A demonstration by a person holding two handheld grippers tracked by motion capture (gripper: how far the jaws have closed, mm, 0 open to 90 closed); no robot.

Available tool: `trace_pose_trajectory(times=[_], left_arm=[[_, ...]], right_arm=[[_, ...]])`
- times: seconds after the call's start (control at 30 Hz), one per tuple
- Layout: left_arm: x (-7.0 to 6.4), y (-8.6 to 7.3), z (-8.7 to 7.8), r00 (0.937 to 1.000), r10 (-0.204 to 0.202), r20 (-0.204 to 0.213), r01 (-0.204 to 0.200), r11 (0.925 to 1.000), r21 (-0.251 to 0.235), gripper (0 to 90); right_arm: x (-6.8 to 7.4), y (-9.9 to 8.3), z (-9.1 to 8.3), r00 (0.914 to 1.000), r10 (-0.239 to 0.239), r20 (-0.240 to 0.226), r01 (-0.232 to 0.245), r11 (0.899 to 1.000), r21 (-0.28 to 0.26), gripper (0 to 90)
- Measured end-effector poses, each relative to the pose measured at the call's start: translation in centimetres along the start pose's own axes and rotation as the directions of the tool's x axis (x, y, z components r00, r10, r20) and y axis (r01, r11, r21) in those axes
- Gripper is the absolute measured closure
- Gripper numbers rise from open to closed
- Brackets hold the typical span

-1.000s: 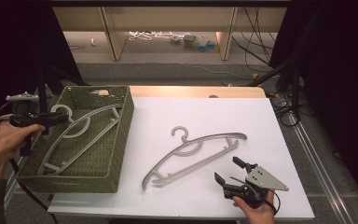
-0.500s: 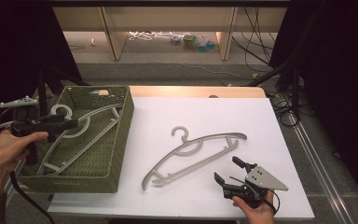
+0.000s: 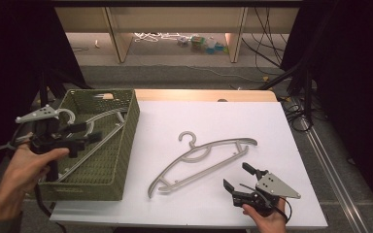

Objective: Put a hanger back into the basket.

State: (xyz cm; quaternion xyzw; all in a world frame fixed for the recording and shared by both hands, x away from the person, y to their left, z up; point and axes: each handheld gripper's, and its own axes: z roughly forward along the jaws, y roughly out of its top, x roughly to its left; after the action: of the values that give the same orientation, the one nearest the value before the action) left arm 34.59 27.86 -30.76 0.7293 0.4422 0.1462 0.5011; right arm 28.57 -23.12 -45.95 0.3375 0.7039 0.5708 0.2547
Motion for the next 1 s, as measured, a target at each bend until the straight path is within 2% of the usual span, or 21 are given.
trace_pose_trajectory(times=[0.03,0.1,0.13,0.17,0.23,0.3,0.43,0.47,0.53,0.7,0.73,0.83,0.87,0.97,1.0], left_arm=[[-0.5,0.0,0.2,0.9999,0.008,0.011,-0.008,1.0,0.002,21.6],[-1.9,-0.1,1.0,0.9981,0.019,0.058,-0.019,0.9998,-0.004,21.6],[-2.4,-0.1,1.3,0.9971,0.05,0.057,-0.049,0.9987,-0.013,21.6],[-3.1,-0.3,1.8,0.9972,0.039,0.064,-0.039,0.9992,-0.007,21.7],[-4.1,-0.5,2.6,0.9956,0.046,0.082,-0.046,0.9989,-0.004,21.7],[-4.8,-0.6,3.4,0.9946,0.039,0.097,-0.038,0.9992,-0.008,21.8],[-5.8,-0.8,4.9,0.9905,0.052,0.127,-0.053,0.9986,0.006,21.8],[-6.2,-0.9,5.3,0.9898,0.043,0.136,-0.045,0.9989,0.012,21.8],[-6.8,-0.9,5.9,0.9867,0.051,0.154,-0.055,0.9982,0.022,21.8],[-8.3,-1.4,8.0,0.978,0.043,0.204,-0.052,0.9978,0.041,22.8],[-8.6,-1.4,8.3,0.9786,0.047,0.2,-0.059,0.9968,0.054,22.7],[-10.0,-1.3,9.5,0.9704,0.062,0.233,-0.077,0.9957,0.052,22.7],[-10.5,-1.1,9.8,0.9674,0.07,0.243,-0.088,0.994,0.065,23.0],[-12.0,-0.9,10.8,0.9622,0.109,0.25,-0.128,0.9899,0.062,22.9],[-12.5,-0.7,11.3,0.9595,0.126,0.252,-0.145,0.9879,0.057,22.9]], right_arm=[[0.0,0.0,0.0,1.0,0.0,-0.001,0.0,1.0,-0.001,16.1],[0.0,0.0,0.0,1.0,-0.001,-0.001,0.001,1.0,0.002,16.1],[0.0,0.1,-0.1,1.0,-0.005,0.0,0.005,1.0,0.008,16.1],[0.0,0.1,-0.1,1.0,-0.004,-0.001,0.004,1.0,0.009,16.1],[0.0,0.1,-0.2,0.9999,-0.011,0.007,0.011,1.0,0.011,16.1],[0.0,0.1,-0.2,0.9998,-0.014,0.012,0.013,1.0,0.011,16.1],[0.0,0.1,-0.2,0.9998,-0.015,0.011,0.014,1.0,0.011,16.2],[0.0,0.1,-0.2,0.9998,-0.014,0.011,0.014,1.0,0.011,16.2],[0.0,0.1,-0.2,0.9999,-0.013,0.009,0.013,1.0,0.013,16.2],[0.0,0.1,-0.2,0.9999,-0.013,0.007,0.013,1.0,0.014,16.1],[0.0,0.1,-0.2,1.0,-0.005,-0.004,0.005,1.0,0.012,16.1],[0.0,0.2,-0.3,1.0,-0.005,-0.008,0.005,1.0,0.018,16.1],[-0.1,0.2,-0.3,1.0,-0.004,-0.006,0.005,1.0,0.011,16.1],[-0.2,0.2,-0.5,1.0,-0.008,0.004,0.008,1.0,0.028,16.1],[-0.2,0.2,-0.4,1.0,-0.008,-0.004,0.008,1.0,0.017,16.1]])
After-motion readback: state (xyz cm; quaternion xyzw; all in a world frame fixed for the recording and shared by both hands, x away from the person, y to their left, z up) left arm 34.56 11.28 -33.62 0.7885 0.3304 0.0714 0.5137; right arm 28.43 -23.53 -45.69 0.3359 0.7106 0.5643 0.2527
